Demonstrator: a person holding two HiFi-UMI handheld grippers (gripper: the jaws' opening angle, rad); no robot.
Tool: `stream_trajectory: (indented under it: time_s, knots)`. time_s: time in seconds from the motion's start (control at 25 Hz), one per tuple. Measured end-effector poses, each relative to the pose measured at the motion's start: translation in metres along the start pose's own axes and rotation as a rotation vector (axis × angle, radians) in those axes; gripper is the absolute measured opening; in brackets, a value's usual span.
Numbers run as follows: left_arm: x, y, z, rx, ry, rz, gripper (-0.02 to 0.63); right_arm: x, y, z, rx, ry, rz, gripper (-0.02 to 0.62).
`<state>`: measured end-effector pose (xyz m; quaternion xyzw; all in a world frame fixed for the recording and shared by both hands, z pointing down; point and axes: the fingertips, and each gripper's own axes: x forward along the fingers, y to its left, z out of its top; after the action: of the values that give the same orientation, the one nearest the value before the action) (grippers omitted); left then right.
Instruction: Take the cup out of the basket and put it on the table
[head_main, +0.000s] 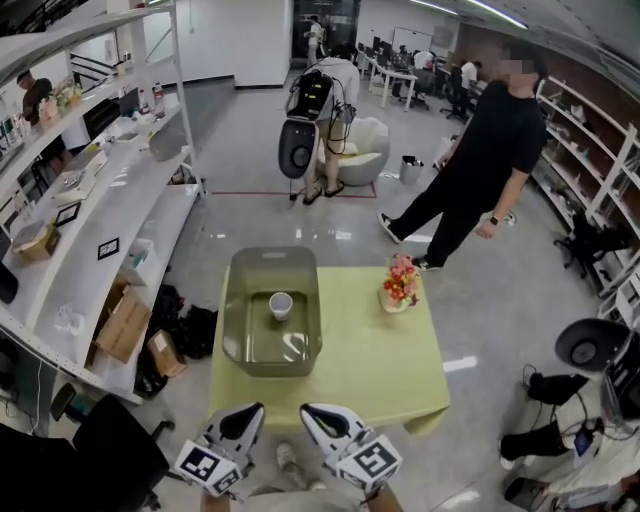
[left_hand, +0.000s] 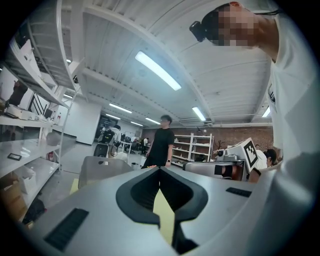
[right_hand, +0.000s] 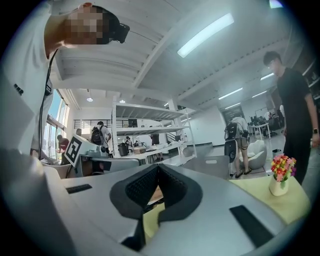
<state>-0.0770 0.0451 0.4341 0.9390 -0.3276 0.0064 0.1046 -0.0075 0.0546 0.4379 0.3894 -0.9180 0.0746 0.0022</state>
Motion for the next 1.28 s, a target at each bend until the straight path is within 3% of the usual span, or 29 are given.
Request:
stream_trajectory:
  time_s: [0.84, 1.28]
  knots:
    - [0.041, 0.084, 0.018, -0.006, -0.004, -0.070, 0.009, 0.077, -0.042, 0.009, -0.016, 0.017, -0.086, 0.008]
    - [0.080, 0.116, 0.021, -0.021, 0.010, -0.016, 0.009, 0.108, -0.089, 0.016, -0.016, 0.018, -0.030, 0.008]
